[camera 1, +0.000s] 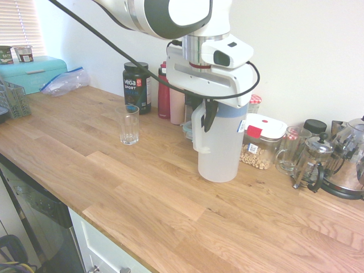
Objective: Pour me some water
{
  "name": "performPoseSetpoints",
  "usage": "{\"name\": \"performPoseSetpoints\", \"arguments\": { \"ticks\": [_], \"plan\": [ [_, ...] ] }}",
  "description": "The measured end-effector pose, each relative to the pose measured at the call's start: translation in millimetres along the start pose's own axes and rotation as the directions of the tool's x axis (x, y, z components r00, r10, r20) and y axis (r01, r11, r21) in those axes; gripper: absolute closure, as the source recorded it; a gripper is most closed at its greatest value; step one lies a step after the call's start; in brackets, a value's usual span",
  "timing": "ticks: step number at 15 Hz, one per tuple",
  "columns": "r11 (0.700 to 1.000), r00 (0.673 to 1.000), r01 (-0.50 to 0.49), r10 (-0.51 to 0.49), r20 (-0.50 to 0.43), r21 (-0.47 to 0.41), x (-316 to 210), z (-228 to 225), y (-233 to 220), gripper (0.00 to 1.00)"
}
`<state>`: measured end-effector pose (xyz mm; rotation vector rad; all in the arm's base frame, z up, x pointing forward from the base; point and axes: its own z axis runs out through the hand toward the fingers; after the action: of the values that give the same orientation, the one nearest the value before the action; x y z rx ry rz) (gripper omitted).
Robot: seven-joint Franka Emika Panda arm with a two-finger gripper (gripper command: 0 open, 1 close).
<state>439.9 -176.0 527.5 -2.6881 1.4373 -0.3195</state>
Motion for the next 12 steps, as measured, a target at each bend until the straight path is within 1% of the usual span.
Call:
{"name": "performPoseSetpoints", "arguments": {
  "ticks": [7, 8, 12],
  "plan": [
    [1.000, 1.000, -0.016, 0.016, 0.022, -0.025, 1.8, 28.5, 5.8, 1.00],
    [0.999, 1.000, -0.019, 0.020, 0.022, -0.025, 2.2, 30.4, 7.6, 0.00],
    [0.999, 0.999, -0.030, 0.031, 0.021, -0.025, 5.0, 33.8, 12.9, 0.00]
  ]
}}
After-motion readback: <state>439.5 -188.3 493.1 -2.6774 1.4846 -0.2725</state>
